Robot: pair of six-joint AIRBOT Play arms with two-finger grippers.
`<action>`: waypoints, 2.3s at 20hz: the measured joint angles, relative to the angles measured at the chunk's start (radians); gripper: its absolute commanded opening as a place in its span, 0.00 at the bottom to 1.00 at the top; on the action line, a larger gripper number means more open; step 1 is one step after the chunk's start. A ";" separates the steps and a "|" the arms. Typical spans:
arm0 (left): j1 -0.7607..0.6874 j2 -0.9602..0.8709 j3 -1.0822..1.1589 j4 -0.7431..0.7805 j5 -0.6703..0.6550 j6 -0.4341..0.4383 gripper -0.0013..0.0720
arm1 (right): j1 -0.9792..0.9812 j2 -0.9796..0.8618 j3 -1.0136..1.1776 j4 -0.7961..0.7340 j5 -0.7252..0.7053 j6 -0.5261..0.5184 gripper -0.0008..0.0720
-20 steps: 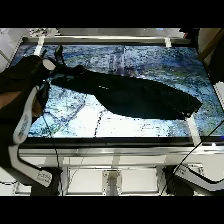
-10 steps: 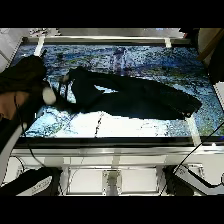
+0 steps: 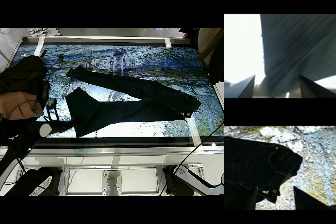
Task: Fold the clothes and pants, and hang the long-sleeved shirts on hangers.
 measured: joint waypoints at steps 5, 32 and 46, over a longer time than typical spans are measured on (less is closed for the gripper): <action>-0.031 -0.164 0.261 -0.029 -0.003 0.225 0.85 | 0.000 0.000 0.000 0.012 0.000 0.000 0.68; -0.242 -0.975 1.085 0.447 -0.499 0.422 0.04 | 0.000 -0.019 -0.001 0.009 -0.034 0.000 0.68; -0.148 -0.767 1.013 0.095 -0.481 0.533 0.68 | 0.000 -0.020 -0.216 -0.039 0.011 -0.047 0.68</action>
